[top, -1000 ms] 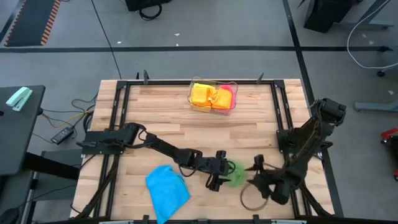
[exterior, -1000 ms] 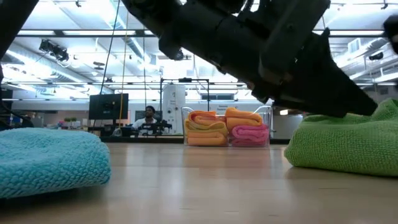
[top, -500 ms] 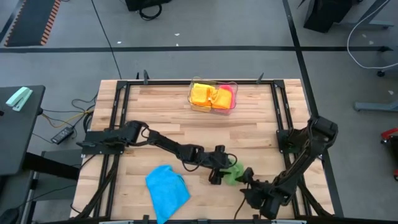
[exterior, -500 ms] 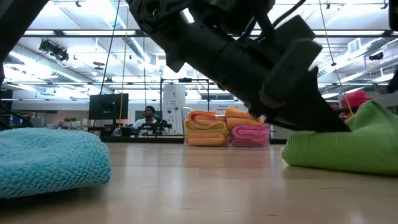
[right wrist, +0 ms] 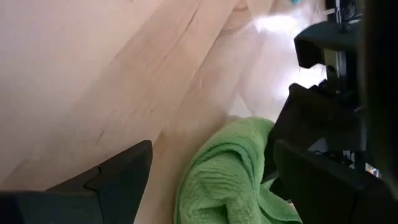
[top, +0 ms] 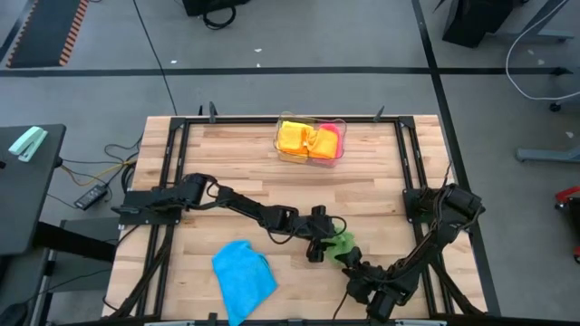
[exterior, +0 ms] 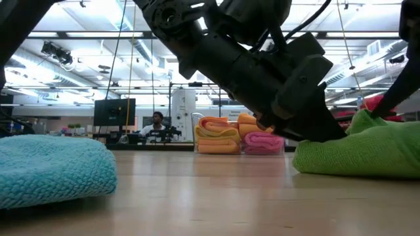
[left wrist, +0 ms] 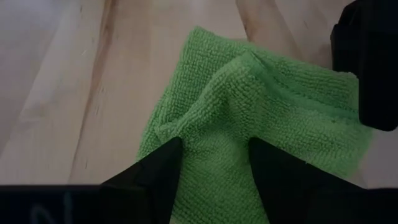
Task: Fold microfiber towels
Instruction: Put the green microfiber cloth into the transparent bin
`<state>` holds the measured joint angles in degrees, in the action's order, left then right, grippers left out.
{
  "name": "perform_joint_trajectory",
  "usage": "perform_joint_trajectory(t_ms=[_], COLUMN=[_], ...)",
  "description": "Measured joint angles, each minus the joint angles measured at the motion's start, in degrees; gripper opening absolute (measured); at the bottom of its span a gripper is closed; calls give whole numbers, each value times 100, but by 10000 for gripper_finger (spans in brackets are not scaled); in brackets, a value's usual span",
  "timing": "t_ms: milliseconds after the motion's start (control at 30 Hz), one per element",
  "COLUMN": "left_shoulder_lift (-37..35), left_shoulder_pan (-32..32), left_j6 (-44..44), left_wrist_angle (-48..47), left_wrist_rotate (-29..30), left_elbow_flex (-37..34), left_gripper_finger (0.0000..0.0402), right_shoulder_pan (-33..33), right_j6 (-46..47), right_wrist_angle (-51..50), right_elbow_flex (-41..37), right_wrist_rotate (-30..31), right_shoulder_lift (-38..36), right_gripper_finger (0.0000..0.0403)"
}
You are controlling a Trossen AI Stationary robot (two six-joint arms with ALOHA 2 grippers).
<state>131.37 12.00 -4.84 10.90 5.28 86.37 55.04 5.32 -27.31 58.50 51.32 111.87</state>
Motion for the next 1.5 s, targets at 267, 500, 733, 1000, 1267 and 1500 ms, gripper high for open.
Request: perform_joint_trajectory(t_ms=[267,500,733,1000,1267,1500], left_shoulder_lift=[0,0,0,0,-235,-599], left_shoulder_pan=[-1,22,137,155,314,483], left_j6=[-51,-85,-19,103,357,452], left_wrist_angle=[-22,-22,-3,116,-275,-867], left_wrist_rotate=[4,5,23,5,9,4], left_elbow_flex=[2,2,1,0,-3,-3], left_gripper_finger=[194,194,193,186,177,174], right_shoulder_pan=[-124,-325,-354,-395,-320,-80], right_j6=[272,425,178,151,206,626], right_wrist_angle=[-210,-314,-558,-527,-513,-1051], right_elbow_flex=[-91,-269,-339,-343,-341,-164], right_wrist_rotate=[200,179,154,88,-3,-227], right_shoulder_lift=[25,-10,-57,-54,-50,-161], right_gripper_finger=[346,340,297,194,71,46])
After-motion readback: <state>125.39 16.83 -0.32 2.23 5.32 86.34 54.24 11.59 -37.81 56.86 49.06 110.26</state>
